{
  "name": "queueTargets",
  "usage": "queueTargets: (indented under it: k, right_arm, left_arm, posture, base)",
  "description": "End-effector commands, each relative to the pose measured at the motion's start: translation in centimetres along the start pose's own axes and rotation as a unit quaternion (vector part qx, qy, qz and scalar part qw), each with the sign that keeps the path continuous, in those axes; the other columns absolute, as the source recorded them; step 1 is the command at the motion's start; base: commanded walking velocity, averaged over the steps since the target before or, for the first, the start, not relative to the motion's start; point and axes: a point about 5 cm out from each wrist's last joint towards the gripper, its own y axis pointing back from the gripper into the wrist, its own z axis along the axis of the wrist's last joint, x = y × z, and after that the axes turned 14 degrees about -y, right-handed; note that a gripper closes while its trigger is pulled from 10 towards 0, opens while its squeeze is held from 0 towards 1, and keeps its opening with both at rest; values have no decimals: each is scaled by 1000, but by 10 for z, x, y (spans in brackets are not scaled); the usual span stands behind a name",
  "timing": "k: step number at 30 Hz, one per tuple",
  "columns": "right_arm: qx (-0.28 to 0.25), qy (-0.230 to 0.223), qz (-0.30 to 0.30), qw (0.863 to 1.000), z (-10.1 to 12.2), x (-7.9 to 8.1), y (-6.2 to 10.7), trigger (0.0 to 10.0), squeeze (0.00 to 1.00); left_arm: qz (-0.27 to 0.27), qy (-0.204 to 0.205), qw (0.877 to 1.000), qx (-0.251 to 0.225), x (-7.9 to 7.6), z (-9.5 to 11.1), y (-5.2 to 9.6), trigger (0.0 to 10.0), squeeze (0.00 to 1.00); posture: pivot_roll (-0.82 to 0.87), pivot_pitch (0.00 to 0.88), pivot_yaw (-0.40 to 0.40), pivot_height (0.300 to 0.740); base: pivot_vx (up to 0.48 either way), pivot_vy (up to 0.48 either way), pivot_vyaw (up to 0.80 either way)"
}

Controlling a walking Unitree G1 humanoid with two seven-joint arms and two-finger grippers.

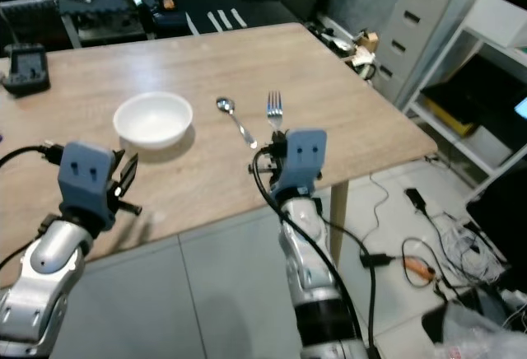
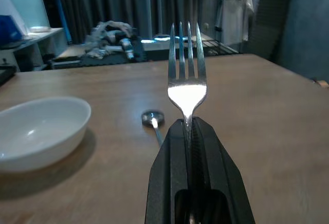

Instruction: Setting the table

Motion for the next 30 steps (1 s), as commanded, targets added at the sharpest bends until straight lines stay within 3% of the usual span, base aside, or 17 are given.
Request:
queueTargets:
  k: [1, 11, 22, 30]
  right_arm:
    - [1, -1, 27, 1000, 1, 11, -4, 10000, 0]
    - [4, -10, 79, 997, 2, 35, -14, 10000, 0]
    - [15, -6, 80, 997, -2, 36, -13, 10000, 0]
    - [38, 3, 47, 998, -13, 29, -9, 10000, 0]
  left_arm:
    - [-5, -15, 1000, 1, -1, 0, 4, 10000, 0]
    - [-5, -25, 1000, 1, -3, 2, 10, 10000, 0]
    - [-5, -30, 1000, 8, -4, 0, 12, 10000, 0]
    - [-5, -5, 1000, 19, -2, -7, 20, 10000, 0]
  posture:
    - [74, 23, 38, 740]
    - [95, 18, 20, 740]
    - [96, 11, 22, 740]
    - [98, 14, 26, 740]
  base:
    - [390, 0, 0]
    - [383, 0, 0]
    - [349, 0, 0]
    - [0, 0, 0]
